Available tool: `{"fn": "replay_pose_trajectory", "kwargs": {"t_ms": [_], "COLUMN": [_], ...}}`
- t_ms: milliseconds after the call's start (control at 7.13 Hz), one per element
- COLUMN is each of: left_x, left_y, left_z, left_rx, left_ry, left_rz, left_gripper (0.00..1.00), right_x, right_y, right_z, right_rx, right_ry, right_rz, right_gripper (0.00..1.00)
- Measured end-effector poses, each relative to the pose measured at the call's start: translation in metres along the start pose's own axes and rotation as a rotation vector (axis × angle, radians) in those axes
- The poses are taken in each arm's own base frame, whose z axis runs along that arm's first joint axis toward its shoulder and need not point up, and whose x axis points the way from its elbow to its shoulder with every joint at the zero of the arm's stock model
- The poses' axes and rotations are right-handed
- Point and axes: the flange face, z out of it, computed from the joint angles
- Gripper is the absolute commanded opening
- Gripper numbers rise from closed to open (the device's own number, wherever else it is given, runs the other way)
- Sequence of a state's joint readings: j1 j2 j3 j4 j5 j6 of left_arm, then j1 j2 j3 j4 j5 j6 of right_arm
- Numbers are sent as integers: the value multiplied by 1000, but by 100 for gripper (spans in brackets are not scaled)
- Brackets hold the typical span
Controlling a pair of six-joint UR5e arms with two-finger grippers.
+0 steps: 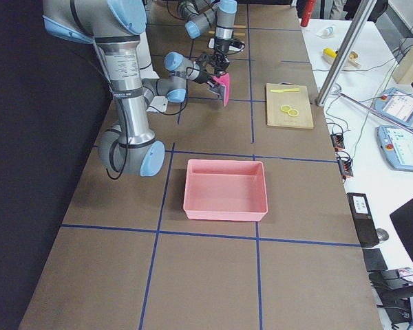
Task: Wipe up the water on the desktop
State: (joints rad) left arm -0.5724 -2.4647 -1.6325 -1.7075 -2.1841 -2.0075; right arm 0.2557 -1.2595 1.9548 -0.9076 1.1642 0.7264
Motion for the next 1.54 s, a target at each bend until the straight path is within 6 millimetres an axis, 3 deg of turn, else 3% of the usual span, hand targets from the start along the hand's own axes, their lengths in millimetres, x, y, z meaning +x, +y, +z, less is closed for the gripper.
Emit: {"fn": "replay_pose_trajectory", "kwargs": {"t_ms": [421, 701, 1122, 1262, 1543], "left_x": [3, 3, -23, -43, -80], "left_y": [-5, -41, -110, -137, -189], "left_z": [-25, -62, -107, -118, -145], "left_rx": [12, 63, 161, 199, 268], "left_ry": [41, 86, 107, 93, 60], "left_rz": [18, 16, 99, 166, 273], "left_gripper": [80, 80, 80, 80, 80], "right_x": [0, 2, 8, 28, 100], "right_y": [1, 3, -6, -7, -8], "right_z": [0, 1, -13, -13, -20], "right_rx": [-1, -15, -129, -192, -405], "right_ry": [10, 42, 166, 188, 227], "right_rz": [1, 57, 202, 301, 462], "right_gripper": [0, 0, 0, 0, 0]}}
